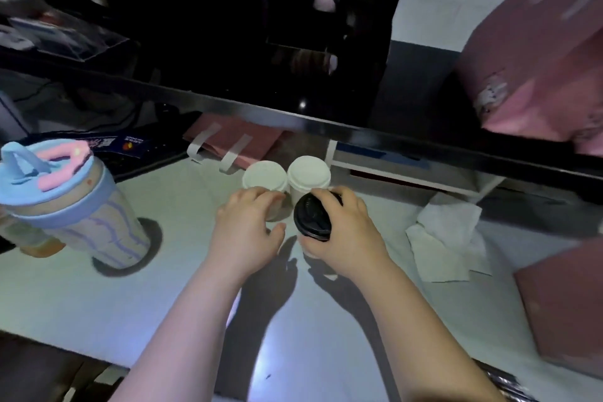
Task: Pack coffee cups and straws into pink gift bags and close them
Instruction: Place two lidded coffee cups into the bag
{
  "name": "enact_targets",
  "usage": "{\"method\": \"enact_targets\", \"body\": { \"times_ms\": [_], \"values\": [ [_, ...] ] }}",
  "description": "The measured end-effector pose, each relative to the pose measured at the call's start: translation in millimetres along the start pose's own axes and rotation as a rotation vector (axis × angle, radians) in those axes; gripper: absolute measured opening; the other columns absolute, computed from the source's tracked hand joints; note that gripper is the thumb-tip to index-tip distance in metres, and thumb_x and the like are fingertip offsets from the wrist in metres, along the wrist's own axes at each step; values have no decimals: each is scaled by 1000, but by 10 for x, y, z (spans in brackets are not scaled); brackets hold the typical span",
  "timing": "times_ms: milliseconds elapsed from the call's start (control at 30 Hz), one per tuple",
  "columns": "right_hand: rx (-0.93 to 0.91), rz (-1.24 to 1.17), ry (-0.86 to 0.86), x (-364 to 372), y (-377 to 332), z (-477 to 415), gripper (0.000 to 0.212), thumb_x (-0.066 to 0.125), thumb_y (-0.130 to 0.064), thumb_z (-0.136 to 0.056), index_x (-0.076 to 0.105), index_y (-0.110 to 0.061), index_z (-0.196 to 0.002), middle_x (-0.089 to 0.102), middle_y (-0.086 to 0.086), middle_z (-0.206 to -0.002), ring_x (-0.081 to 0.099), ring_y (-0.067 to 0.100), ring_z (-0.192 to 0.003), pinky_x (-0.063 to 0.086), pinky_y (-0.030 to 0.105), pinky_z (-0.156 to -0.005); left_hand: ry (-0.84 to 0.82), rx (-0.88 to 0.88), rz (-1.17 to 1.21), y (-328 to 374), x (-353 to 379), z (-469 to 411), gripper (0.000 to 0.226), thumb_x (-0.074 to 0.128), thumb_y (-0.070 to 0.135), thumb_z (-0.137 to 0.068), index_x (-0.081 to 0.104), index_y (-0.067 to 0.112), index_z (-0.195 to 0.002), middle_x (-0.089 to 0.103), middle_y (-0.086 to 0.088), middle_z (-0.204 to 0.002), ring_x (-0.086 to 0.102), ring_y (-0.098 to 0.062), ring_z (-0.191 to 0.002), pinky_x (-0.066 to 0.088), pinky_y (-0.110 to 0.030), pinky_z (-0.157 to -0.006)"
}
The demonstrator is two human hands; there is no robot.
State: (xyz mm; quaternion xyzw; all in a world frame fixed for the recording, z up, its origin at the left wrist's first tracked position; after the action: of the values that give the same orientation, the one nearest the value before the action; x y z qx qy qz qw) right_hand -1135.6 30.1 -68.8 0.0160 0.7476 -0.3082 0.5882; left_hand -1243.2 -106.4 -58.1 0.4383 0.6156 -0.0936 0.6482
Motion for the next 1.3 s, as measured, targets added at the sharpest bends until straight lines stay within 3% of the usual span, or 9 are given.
{"method": "enact_targets", "body": {
  "times_ms": [233,367,767,933,1033,1100,1167,1233,1300],
  "values": [
    [112,-5,113,-1205,882,549,76,76,-38,-75,38,-37,-141,29,-7,-142,29,16,-131,38,33,-105,-108,360,37,1448,432,-387,52,64,36,-81,52,34,-131,52,6,-134,40,-23,-127,37,-42,-101],
    [199,50,196,-1825,1355,873,78,77,-34,-75,40,-31,-143,29,-1,-144,30,23,-132,36,38,-107,-124,506,29,2278,591,-491,52,62,36,-83,51,30,-133,52,2,-135,40,-26,-125,39,-42,-99],
    [230,16,577,-3559,2623,2058,70,65,-49,-64,39,-47,-129,34,-20,-128,40,12,-123,31,19,-96,-190,739,262,4377,1016,-204,39,67,30,-84,63,22,-121,61,1,-118,53,-22,-110,45,-39,-93],
    [327,-11,361,-3642,3322,2328,67,75,-35,-63,46,-43,-122,40,-7,-130,43,21,-121,39,30,-98,-365,806,343,4990,1448,104,23,73,26,-82,71,23,-104,67,6,-102,60,-11,-96,48,-29,-85],
    [360,-37,189,-3457,3580,2344,71,64,-49,-54,44,-41,-122,37,-8,-125,43,19,-116,42,34,-98,-416,766,179,5175,1644,156,26,71,33,-77,68,28,-102,66,9,-105,60,-13,-99,51,-35,-82],
    [376,-40,93,-3297,3717,2301,76,64,-51,-55,42,-34,-126,36,-5,-121,42,23,-114,43,36,-96,-428,724,98,5231,1717,151,37,72,40,-69,63,31,-104,65,11,-103,60,-14,-98,53,-36,-77],
    [388,6,44,-3182,3849,2233,74,74,-37,-65,40,-27,-130,35,0,-122,40,27,-113,43,37,-95,-399,717,-17,5262,1792,165,73,74,54,-60,50,35,-126,57,12,-120,53,-14,-112,49,-36,-89],
    [384,65,22,-3153,3945,2199,75,79,-31,-69,38,-27,-133,34,3,-124,38,27,-112,44,35,-91,-405,689,-170,5247,1884,196,121,76,68,-50,19,31,-150,36,6,-146,33,-17,-134,31,-37,-114],
    [368,92,0,-3182,4024,2233,80,81,-33,-67,35,-32,-133,33,0,-124,39,25,-111,47,35,-88,-426,662,-246,5225,1959,220,145,76,76,-44,-6,27,-153,6,1,-161,3,-20,-148,2,-38,-119]
  ]
}}
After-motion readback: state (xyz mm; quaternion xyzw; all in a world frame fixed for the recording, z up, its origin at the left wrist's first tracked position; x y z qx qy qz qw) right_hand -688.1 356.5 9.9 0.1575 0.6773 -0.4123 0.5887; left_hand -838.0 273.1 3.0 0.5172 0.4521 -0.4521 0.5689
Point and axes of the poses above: each hand's wrist, its own z-axis away from the middle knuckle, its own x-axis out of the palm, y = z × x, the point moved 4 cm from there along -z, towards the middle knuckle
